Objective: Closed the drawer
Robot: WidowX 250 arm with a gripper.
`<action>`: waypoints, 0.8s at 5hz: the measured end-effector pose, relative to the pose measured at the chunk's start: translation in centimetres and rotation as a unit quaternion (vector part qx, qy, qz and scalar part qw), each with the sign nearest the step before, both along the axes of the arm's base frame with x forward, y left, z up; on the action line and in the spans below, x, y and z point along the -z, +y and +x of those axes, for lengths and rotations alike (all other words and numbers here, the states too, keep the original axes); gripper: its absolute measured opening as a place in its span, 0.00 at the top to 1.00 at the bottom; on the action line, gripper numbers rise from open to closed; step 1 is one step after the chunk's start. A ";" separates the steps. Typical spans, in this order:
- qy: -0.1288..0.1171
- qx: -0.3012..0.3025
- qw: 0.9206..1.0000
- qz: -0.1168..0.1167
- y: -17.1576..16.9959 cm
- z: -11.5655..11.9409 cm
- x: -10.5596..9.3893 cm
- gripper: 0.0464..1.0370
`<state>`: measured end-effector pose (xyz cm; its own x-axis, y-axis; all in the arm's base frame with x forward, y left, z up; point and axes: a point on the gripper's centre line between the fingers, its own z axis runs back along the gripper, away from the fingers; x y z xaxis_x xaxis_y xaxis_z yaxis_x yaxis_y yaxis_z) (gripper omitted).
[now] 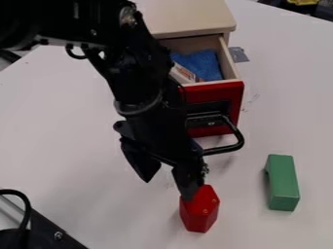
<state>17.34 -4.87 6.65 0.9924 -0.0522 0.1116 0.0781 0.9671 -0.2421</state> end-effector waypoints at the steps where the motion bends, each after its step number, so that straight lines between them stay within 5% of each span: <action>1: 0.006 0.000 1.000 -0.002 -0.4 0.0 0.2 0.04; 4: 0.006 0.002 1.000 0.000 -2.5 1.3 0.9 0.04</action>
<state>18.59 -7.36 5.79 0.9934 -0.0556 0.1003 0.0786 0.9669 -0.2429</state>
